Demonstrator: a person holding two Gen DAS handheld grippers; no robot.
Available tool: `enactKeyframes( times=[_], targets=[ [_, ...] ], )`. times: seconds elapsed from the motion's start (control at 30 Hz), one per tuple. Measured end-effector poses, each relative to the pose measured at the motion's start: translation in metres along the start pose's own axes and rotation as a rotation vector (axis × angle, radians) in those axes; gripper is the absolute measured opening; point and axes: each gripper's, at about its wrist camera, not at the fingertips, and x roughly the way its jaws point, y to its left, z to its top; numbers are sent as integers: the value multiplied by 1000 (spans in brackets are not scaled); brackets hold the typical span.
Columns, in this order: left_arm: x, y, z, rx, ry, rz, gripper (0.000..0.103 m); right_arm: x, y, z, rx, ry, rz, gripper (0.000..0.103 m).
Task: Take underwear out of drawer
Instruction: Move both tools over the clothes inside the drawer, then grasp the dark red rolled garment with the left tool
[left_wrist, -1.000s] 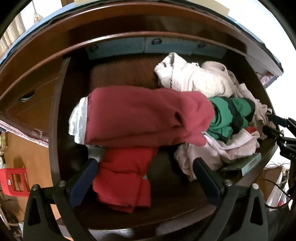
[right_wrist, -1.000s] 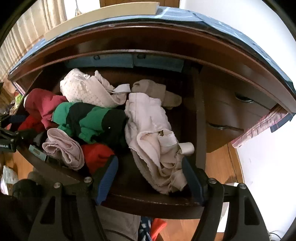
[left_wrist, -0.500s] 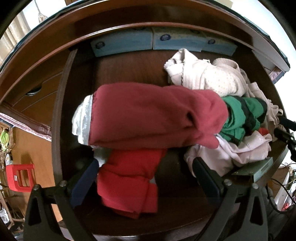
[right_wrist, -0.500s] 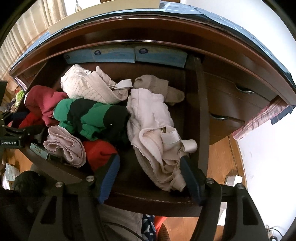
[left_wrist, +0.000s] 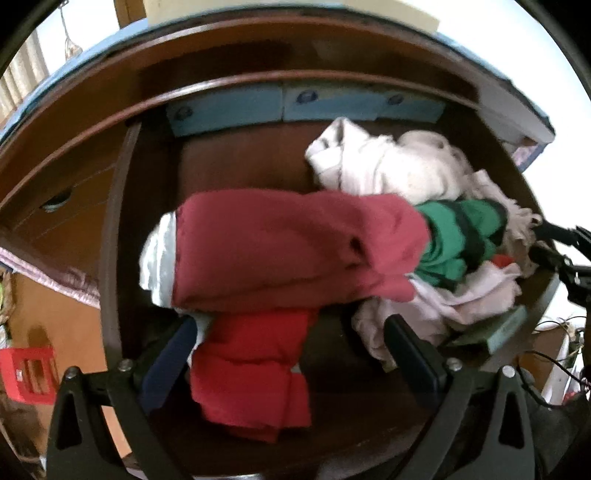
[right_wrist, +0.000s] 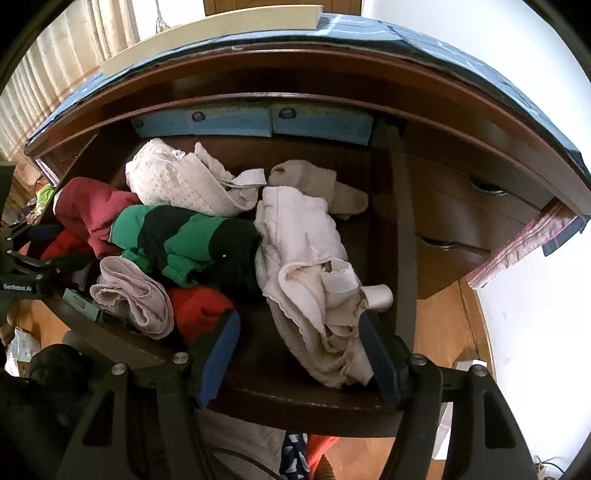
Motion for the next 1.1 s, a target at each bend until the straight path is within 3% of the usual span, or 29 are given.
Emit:
enactKeyframes(
  times=[0.23,0.43,0.67,0.73,0.87,1.0,1.1],
  targets=[
    [-38,18,11,8,-95,-59,102,-43,9,23,-65,-186,19,69],
    [-64,28,31,49,-175,-34,103,-45,17,51,-54,-211,144,69],
    [-62,22,38,161,-206,5,102,-38,30,71,-10,-244,288,69],
    [-61,16,37,220,-203,2,102,-37,36,72,-8,-254,304,69],
    [-58,-6,36,457,-191,-8,103,-30,43,73,-12,-239,313,69],
    [-41,-20,40,656,-113,8,102,-26,41,71,17,-221,333,69],
    [-24,-27,43,740,-45,-10,103,-25,42,68,16,-216,336,69]
  ],
)
